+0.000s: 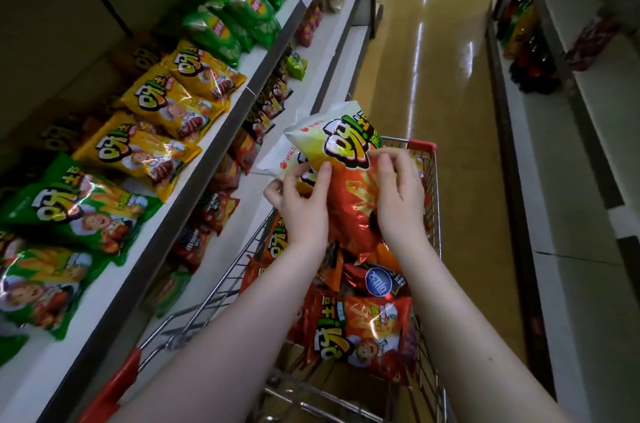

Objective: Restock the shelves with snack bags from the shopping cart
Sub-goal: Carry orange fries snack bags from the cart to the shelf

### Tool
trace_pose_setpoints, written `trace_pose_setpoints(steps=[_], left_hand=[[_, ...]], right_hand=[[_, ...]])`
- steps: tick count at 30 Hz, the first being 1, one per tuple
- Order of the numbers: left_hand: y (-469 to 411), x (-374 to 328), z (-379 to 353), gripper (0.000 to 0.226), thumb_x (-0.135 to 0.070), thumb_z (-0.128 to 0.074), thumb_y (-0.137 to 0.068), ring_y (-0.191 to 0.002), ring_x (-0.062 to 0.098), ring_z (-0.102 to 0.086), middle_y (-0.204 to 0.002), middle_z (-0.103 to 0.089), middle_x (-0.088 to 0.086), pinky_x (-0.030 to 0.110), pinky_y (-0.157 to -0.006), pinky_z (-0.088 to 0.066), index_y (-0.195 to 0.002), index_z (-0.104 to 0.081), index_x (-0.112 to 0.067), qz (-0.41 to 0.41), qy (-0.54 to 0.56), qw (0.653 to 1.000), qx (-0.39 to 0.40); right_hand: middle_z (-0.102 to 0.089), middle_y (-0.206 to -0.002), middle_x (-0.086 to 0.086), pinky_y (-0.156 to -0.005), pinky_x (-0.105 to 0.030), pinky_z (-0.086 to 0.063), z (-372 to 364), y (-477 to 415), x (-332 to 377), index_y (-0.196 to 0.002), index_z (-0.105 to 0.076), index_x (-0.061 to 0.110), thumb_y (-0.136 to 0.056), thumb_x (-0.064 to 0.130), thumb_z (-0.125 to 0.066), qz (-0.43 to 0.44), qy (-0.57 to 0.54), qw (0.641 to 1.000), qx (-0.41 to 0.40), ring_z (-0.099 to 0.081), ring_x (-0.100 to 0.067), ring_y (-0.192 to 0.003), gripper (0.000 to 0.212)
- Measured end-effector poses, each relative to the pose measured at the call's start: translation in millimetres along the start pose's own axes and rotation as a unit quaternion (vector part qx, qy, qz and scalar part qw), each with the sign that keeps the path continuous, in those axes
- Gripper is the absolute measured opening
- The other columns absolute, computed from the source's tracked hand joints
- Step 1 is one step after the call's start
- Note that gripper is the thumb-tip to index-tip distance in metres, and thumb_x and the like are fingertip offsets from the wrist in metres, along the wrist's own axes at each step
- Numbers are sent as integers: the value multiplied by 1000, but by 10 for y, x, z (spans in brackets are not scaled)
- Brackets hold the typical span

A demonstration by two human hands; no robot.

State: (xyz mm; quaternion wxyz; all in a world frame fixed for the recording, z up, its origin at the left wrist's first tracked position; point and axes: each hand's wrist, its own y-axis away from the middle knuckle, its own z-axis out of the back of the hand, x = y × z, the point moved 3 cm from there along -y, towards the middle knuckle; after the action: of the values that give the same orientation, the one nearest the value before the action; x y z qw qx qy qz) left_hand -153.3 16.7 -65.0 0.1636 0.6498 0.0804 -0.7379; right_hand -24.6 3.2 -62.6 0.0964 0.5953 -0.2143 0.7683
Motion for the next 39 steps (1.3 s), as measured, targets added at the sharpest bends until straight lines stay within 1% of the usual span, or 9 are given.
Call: trace_pose_setpoints(steps=[6, 9, 13, 17, 21, 25, 29, 34, 39], left_hand=[[-26, -47, 204, 26, -39, -68, -84, -79, -30, -39, -114, -31, -5, 5, -71, -41, -100, -60, -21, -11, -15, 1000, -5], [14, -91, 305, 22, -37, -68, -84, -77, -37, -34, -114, -31, -6, -5, -61, -35, -96, -59, -21, -14, -16, 1000, -5], [69, -159, 473, 20, -38, -62, -88, -95, -15, -41, -117, -34, -4, -1, -72, -34, -93, -56, -20, -20, -4, 999, -25], [50, -217, 761, 21, -35, -64, -88, -112, 8, -42, -117, -36, -1, 21, -95, -25, -82, -47, -24, -34, 18, 993, -110], [40, -284, 1157, 37, -22, -69, -85, -101, 8, -40, -105, -34, -2, 19, -87, -29, -80, -33, -29, -82, -36, 981, -173], [104, -355, 1557, 28, -19, -58, -93, -117, 12, -33, -113, -34, 0, 11, -85, -27, -94, -31, -23, -98, -21, 975, -198], [214, -464, 1857, 26, -20, -52, -97, -111, 8, -33, -126, -35, 0, -1, -80, -23, -115, -33, -20, -134, -58, 964, -221], [548, -526, 2574, 50, -33, -47, -99, -117, -8, -22, -153, -20, -1, 15, -96, -16, -144, -27, -37, -125, -69, 960, -242], [1000, -517, 3377, 52, -37, -49, -97, -123, 6, -27, -151, -19, 3, 23, -97, -22, -144, -28, -42, -117, -76, 945, -296]], right_hand=[[-44, -111, 4, -90, -25, -44, 23, -106, -14, -126, -53, 21, -89, 33, -63, -99, -33, 993, 61, -51, -11, -100, 40], [-51, -110, -2, -95, -34, -45, -24, -102, -6, -105, -57, 24, -80, 48, -62, -122, -37, 984, 125, -54, -21, -108, 34], [-60, -100, -9, -76, -30, -51, -146, -25, 53, -94, -44, 22, -87, 39, -61, -153, -113, 967, 171, -62, -22, -92, 24], [-58, -89, 2, -53, -10, -46, -221, 9, 146, -110, -42, 15, -95, 26, -51, -154, -128, 965, 172, -60, 6, -63, 21], [-54, -112, 1, -68, -19, -45, -322, 38, 317, -134, -40, 19, -96, 34, -47, -138, -112, 970, 164, -58, -10, -96, 42], [-56, -113, 0, -81, -29, -43, -526, 128, 587, -126, -48, 21, -82, 47, -50, -91, -97, 976, 170, -54, -17, -104, 51], [-58, -103, 4, -72, -20, -43, -715, 258, 807, -122, -49, 15, -94, 38, -53, -52, -99, 977, 181, -59, -11, -93, 36], [-59, -103, 7, -73, -18, -48, -1119, 738, 1260, -126, -44, 15, -90, 46, -55, -16, -95, 964, 247, -60, -6, -90, 48], [-59, -107, 8, -71, -20, -49, -1510, 1409, 1704, -126, -37, 22, -86, 48, -59, 7, -119, 940, 321, -62, -4, -90, 52]])
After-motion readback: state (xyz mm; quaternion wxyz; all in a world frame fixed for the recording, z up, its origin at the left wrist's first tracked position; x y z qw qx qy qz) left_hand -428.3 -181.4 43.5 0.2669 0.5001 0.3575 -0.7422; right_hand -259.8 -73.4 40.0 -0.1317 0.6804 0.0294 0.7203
